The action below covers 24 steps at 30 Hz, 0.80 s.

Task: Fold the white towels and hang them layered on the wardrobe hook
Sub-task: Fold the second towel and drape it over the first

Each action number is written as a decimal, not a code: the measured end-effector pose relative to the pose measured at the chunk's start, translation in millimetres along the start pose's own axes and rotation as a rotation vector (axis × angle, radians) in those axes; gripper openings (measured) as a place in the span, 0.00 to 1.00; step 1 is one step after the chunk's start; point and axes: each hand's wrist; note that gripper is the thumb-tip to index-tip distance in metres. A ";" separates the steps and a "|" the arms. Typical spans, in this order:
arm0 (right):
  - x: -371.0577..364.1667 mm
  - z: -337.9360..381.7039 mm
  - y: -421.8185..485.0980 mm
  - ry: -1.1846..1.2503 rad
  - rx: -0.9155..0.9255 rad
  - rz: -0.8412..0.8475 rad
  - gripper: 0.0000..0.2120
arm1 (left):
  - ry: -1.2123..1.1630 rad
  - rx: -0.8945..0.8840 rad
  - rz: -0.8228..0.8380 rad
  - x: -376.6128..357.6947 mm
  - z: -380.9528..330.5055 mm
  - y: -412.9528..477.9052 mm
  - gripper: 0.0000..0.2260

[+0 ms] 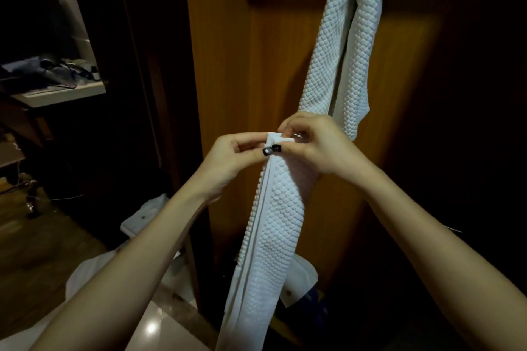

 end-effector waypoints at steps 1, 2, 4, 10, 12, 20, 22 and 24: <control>-1.1 0.8 -0.8 -0.014 -0.008 -0.017 0.07 | 0.028 -0.009 0.005 -3.4 -0.1 -2.1 0.15; -2.8 1.6 -1.5 -0.025 -0.021 -0.033 0.07 | 0.062 -0.019 -0.006 -8.6 0.1 -3.8 0.17; -7.3 2.8 -2.1 -0.026 -0.045 -0.054 0.08 | 0.119 -0.031 -0.080 -21.6 2.4 -5.8 0.19; -16.8 4.3 -7.3 -0.022 -0.063 -0.140 0.11 | 0.226 -0.096 -0.256 -38.7 10.9 -3.8 0.18; -11.9 4.2 -6.8 -0.054 -0.056 -0.140 0.12 | 0.180 -0.112 -0.249 -38.8 11.0 -1.1 0.17; 41.3 -24.2 -17.6 -0.120 -0.126 0.187 0.18 | -0.026 -0.093 -0.218 -17.1 16.8 12.5 0.10; 42.0 -27.8 -27.3 -0.031 -0.130 0.219 0.15 | -0.060 -0.075 -0.220 -10.2 19.5 15.0 0.09; 36.3 -28.8 -32.0 -0.017 -0.079 0.206 0.13 | -0.068 -0.060 -0.219 -6.8 22.4 16.4 0.08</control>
Point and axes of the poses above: each hand's wrist, its own y-axis towards the middle knuckle, its own x-axis out of the back of the hand, z = x × y
